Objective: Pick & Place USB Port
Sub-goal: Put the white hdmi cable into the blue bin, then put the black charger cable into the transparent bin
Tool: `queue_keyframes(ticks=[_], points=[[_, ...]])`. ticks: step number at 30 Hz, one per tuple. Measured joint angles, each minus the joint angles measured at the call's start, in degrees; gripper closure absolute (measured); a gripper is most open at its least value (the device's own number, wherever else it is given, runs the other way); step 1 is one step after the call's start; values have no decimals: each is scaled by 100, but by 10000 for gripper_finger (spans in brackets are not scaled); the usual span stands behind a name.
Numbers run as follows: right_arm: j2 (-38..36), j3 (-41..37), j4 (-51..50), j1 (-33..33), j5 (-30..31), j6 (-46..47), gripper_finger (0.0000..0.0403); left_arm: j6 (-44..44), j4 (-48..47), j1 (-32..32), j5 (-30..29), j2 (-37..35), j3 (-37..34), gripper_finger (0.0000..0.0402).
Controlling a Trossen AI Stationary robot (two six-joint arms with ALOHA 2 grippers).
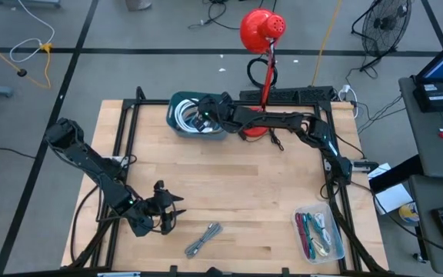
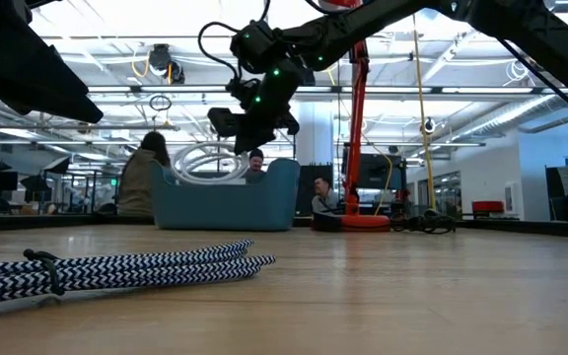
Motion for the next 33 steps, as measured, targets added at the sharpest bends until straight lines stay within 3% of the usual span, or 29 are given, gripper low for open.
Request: queue_keyframes(ticks=[6,11,24,33], points=[[-9,-90,37,4,-93,31,367,-4,-2,0,0,0,0,195],[-9,-206,135,0,-636,95,360,1,-2,0,-2,0,0,195],[-78,-220,504,42,-714,-273,215,9,-2,0,-39,0,0,195],[-681,-219,872,494,-697,-702,184,53,-8,0,-39,0,0,195]])
